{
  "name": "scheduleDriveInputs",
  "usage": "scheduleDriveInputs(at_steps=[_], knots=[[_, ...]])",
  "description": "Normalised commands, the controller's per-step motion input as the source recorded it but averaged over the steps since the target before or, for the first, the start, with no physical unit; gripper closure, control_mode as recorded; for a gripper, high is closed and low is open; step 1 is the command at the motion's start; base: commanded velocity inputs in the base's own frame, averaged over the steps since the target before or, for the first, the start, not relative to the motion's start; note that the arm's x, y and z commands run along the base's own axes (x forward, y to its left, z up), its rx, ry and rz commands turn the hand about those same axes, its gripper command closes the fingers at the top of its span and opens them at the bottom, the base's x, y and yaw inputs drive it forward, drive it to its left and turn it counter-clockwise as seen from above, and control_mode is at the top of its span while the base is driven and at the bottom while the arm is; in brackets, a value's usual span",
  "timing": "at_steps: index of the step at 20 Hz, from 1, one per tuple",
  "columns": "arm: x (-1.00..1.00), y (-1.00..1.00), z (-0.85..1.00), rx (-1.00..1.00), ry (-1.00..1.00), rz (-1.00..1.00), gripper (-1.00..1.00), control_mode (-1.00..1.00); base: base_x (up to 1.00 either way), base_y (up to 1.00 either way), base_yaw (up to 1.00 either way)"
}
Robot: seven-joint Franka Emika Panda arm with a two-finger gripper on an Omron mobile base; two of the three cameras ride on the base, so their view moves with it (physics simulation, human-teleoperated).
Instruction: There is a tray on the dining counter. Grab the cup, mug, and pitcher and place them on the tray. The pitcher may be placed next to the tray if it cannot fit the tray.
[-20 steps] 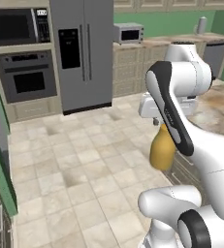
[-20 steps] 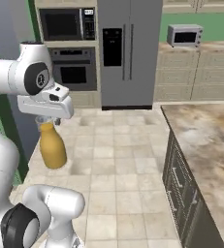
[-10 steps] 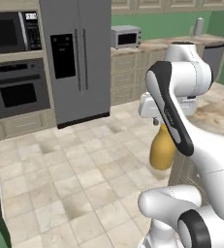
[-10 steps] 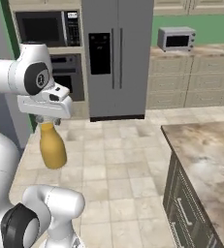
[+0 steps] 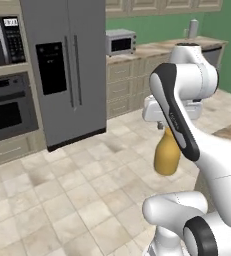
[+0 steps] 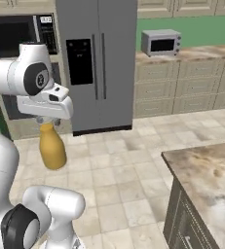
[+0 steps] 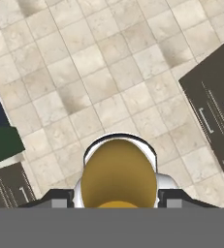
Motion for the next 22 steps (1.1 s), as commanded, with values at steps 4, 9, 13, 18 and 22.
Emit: scheduleDriveInputs(at_steps=[4, 9, 13, 18, 22], knots=[[0.0, 0.0, 0.0, 0.0, 0.0, 0.0, 1.0, 1.0, 0.84, 0.07, -0.34], [0.0, 0.0, 0.0, 0.0, 0.0, 0.0, 1.0, 1.0, 0.76, 0.08, -0.46], [0.0, 0.0, 0.0, 0.0, 0.0, 0.0, 1.0, 1.0, 0.72, 0.11, -0.55], [0.0, 0.0, 0.0, 0.0, 0.0, 0.0, 1.0, 1.0, 0.71, 0.13, -0.56], [0.0, 0.0, 0.0, 0.0, 0.0, 0.0, 1.0, 1.0, 0.78, 0.18, -0.58]])
